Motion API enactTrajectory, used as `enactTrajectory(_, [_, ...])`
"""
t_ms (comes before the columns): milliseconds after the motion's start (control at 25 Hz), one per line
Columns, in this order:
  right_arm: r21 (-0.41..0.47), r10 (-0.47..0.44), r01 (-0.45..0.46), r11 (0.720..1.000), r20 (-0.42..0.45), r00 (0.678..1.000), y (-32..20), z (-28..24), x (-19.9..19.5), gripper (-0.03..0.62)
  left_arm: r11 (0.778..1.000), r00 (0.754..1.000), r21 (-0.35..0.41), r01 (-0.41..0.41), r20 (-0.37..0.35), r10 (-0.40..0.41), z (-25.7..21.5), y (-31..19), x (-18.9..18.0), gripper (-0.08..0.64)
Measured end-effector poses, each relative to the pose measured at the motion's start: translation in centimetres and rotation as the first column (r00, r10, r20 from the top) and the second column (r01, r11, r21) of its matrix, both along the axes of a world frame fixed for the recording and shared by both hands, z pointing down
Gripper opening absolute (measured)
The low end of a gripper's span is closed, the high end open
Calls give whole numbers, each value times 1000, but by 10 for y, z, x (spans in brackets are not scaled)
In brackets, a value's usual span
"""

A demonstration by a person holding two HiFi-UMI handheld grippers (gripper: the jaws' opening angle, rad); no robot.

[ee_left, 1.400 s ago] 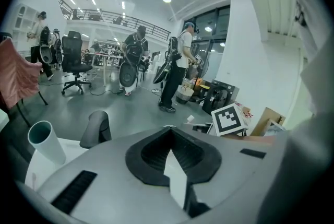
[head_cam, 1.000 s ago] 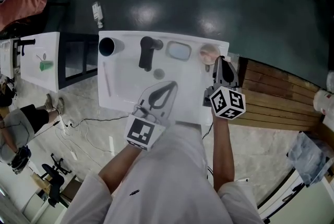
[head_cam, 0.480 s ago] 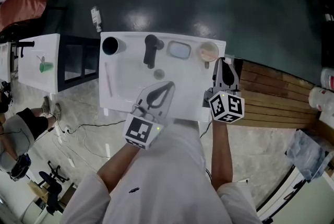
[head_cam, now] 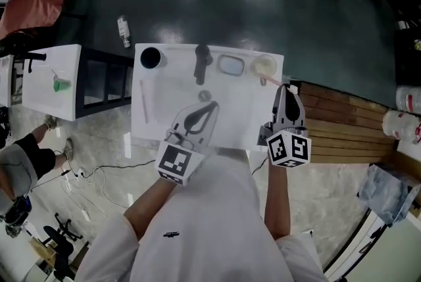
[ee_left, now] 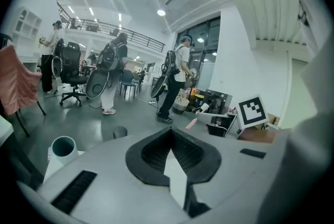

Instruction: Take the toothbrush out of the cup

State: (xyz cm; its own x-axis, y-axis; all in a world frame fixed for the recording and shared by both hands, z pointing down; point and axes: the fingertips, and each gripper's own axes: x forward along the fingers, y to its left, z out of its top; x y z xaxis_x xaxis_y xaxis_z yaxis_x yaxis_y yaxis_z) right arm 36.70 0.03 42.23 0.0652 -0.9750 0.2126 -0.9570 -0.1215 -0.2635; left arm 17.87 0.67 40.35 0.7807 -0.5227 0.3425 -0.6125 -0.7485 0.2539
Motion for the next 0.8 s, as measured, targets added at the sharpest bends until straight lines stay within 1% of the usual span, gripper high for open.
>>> enactTrajectory(160, [21, -20, 21, 1000, -59, 998, 10, -24, -22, 14, 1000, 1000, 21, 10, -17, -10, -11, -4, -17, 3])
enactTrajectory(400, [58, -62, 69, 996, -111, 992, 19, -57, -55, 14, 997, 998, 69, 47, -36, -45, -29, -16, -45, 3])
enactTrajectory(680, [57, -121, 136, 989, -212, 970, 25, -78, -87, 14, 991, 995, 105, 85, -56, -79, -45, -26, -78, 3])
enactTrajectory(800, [61, -132, 149, 987, -220, 967, 30, -83, -98, 14, 988, 993, 119, 101, -67, -94, -52, -28, -89, 3])
